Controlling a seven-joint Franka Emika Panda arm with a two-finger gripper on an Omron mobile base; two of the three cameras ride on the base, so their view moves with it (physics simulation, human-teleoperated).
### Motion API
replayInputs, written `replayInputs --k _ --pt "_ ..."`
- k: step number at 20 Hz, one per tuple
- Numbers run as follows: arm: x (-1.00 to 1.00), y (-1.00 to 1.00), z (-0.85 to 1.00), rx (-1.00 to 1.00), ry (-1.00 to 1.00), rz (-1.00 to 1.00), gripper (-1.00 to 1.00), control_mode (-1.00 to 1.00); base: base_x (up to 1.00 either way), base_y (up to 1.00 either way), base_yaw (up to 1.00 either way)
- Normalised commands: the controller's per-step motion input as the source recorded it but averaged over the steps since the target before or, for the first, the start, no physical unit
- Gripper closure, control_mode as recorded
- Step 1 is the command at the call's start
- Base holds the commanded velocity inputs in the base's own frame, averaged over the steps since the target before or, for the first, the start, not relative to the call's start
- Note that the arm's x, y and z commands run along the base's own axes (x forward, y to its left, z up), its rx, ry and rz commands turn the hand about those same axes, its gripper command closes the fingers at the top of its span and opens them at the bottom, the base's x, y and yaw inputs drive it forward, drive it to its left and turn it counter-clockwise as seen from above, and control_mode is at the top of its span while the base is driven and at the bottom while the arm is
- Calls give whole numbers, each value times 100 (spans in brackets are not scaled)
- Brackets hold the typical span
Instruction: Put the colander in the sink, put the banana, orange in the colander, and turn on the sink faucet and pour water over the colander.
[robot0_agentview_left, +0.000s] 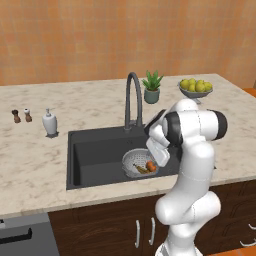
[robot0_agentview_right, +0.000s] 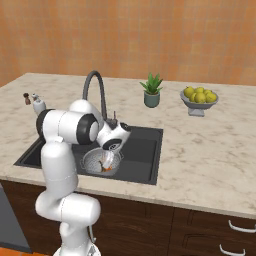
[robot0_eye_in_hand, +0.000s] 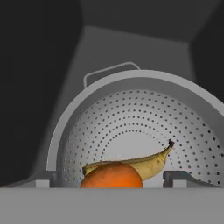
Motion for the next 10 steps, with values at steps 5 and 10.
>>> replayInputs --k 5,10 --pt "-2 -4 4 10 -20 2 -100 -100 0 0 0" --pt "-25 -24 74 25 -38 0 -100 -100 0 0 0"
